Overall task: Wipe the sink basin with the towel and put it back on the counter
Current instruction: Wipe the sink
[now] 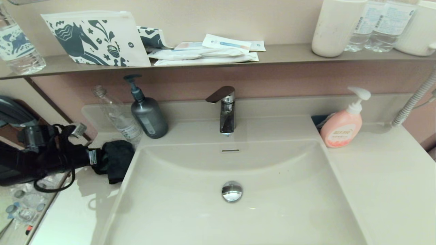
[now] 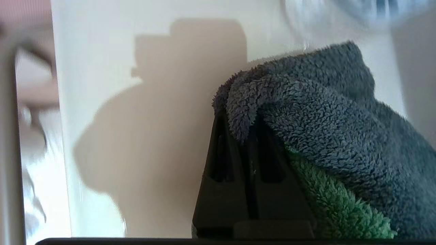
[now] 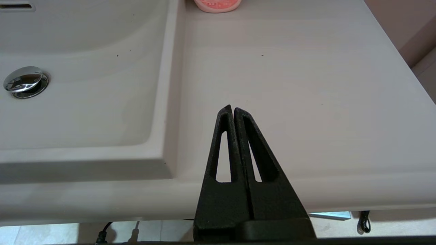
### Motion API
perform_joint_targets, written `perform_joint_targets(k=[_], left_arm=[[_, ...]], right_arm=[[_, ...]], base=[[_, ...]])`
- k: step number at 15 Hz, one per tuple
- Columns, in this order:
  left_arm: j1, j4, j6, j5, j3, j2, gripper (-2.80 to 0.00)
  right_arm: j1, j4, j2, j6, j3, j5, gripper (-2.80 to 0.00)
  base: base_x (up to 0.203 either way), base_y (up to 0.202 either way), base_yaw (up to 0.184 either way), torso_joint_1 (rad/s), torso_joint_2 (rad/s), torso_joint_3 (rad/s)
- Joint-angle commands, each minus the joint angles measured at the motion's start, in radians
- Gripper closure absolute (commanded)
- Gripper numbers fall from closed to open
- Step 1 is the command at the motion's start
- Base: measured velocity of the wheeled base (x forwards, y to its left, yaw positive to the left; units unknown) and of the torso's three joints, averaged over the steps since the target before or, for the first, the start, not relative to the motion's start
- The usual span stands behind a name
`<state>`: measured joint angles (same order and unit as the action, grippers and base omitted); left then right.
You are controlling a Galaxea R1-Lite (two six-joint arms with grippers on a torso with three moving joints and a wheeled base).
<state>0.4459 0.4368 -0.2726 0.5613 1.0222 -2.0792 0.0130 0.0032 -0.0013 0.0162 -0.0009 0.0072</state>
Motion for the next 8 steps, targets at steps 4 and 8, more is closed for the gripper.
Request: perform_joint_targets(k=[4,8], left_arm=[[0.035,-0.002,-0.004,0.005,-0.193,0.144,0.0],[0.079,-0.008,-0.053,0.005,-0.316,0.23,0.0]], right_arm=[[0.0,0.0,0.001,0.0,0.0,0.0,0.0],[-0.001,0.0,0.001,0.001,0.0,0.0,0.0]], base=[[0.0,0.0,0.0,0.0,0.0,0.0],[0.0,0.0,0.0,0.0,0.0,0.0]])
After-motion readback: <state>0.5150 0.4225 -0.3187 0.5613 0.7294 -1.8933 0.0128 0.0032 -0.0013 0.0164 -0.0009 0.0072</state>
